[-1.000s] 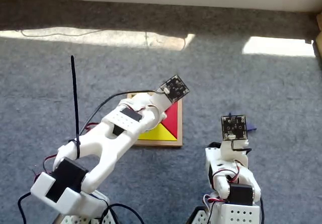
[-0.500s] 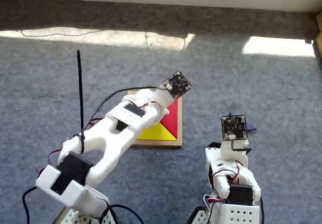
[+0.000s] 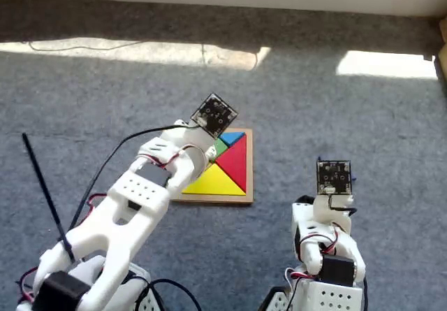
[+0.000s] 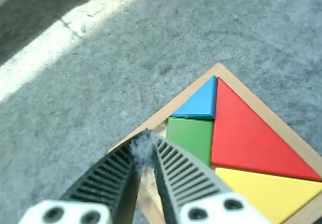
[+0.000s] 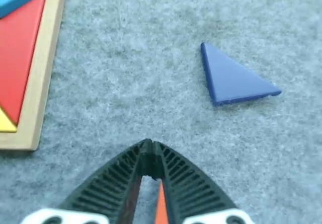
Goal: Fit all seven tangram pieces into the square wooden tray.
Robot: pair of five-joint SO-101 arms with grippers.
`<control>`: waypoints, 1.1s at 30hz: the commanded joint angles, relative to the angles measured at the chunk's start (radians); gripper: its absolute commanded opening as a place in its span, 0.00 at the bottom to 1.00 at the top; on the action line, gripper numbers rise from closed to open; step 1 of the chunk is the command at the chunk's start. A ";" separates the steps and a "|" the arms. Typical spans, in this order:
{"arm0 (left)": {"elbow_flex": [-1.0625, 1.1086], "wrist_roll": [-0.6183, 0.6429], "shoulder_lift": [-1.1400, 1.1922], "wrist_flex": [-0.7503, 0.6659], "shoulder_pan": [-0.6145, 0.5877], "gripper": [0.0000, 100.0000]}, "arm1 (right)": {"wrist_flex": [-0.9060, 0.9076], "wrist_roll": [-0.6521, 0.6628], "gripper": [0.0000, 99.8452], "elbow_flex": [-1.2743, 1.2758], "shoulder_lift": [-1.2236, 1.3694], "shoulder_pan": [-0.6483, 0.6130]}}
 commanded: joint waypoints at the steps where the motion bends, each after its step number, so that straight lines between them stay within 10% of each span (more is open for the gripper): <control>1: 0.047 0.009 -0.173 0.002 -0.102 0.01 | -0.038 0.104 0.01 0.085 -0.015 0.047; 20: 0.369 0.011 -0.394 0.003 -0.478 0.15 | 0.200 0.129 0.04 -0.173 0.021 0.047; 33: 0.369 0.011 -0.392 0.003 -0.470 0.13 | 0.248 0.038 0.19 -0.541 0.785 -0.030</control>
